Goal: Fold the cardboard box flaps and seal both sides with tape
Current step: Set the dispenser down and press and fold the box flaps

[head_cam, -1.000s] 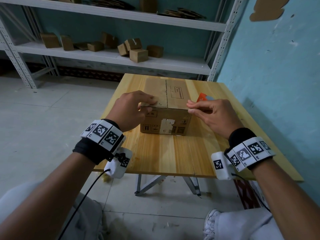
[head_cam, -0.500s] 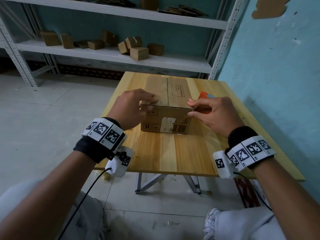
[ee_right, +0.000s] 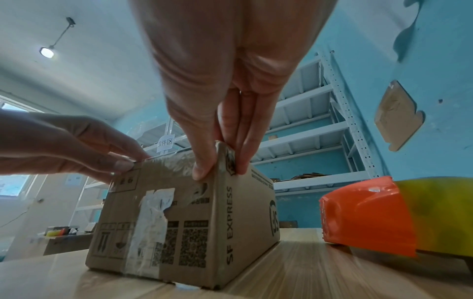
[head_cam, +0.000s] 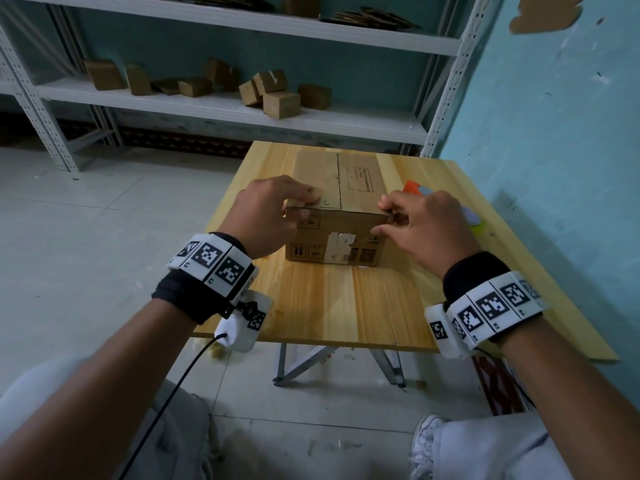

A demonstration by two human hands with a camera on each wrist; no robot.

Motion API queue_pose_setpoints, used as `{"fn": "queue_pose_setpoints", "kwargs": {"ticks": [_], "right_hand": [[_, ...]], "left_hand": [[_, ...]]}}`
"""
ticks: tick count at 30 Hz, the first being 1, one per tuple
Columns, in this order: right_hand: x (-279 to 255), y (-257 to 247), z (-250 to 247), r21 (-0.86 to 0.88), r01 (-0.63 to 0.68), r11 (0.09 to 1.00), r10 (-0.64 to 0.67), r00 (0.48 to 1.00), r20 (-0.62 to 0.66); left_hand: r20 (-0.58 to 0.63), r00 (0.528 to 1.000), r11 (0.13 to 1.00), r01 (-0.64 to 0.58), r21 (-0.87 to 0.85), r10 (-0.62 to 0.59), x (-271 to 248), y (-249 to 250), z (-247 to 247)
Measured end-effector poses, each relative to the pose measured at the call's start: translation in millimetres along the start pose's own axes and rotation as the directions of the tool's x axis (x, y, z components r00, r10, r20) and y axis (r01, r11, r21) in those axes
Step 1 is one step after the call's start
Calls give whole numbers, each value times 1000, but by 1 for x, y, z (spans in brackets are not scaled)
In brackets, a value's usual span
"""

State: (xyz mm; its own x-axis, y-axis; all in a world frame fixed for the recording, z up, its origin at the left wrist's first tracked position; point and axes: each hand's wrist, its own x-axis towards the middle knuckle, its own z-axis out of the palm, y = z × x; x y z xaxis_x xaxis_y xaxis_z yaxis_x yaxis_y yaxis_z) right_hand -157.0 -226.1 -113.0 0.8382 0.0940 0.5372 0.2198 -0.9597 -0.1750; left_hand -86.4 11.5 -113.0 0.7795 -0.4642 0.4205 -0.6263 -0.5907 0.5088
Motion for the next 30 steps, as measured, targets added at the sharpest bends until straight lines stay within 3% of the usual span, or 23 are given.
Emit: {"fn": "queue_pose_setpoints", "kwargs": {"ticks": [4,10,15,30], "right_hand": [[-1,-1,-1,13,2,1000,-3,1000,14],[-2,8,-12,255,-57,965,46,998,47],[-2,9,-13,214,-33,976,14,996,92],[0,-9,-3,-69,-41,997,41,999,-7]], "left_hand": [[-2,1000,1000,-5,-4,5,0,1,0],[-14,1000,999,-6,-32,6,-2,2,-1],[-7,1000,999,-5,-34,4,-1,1,-1],[-21,1000,1000,-2,-16,2,-1,3,2]]}}
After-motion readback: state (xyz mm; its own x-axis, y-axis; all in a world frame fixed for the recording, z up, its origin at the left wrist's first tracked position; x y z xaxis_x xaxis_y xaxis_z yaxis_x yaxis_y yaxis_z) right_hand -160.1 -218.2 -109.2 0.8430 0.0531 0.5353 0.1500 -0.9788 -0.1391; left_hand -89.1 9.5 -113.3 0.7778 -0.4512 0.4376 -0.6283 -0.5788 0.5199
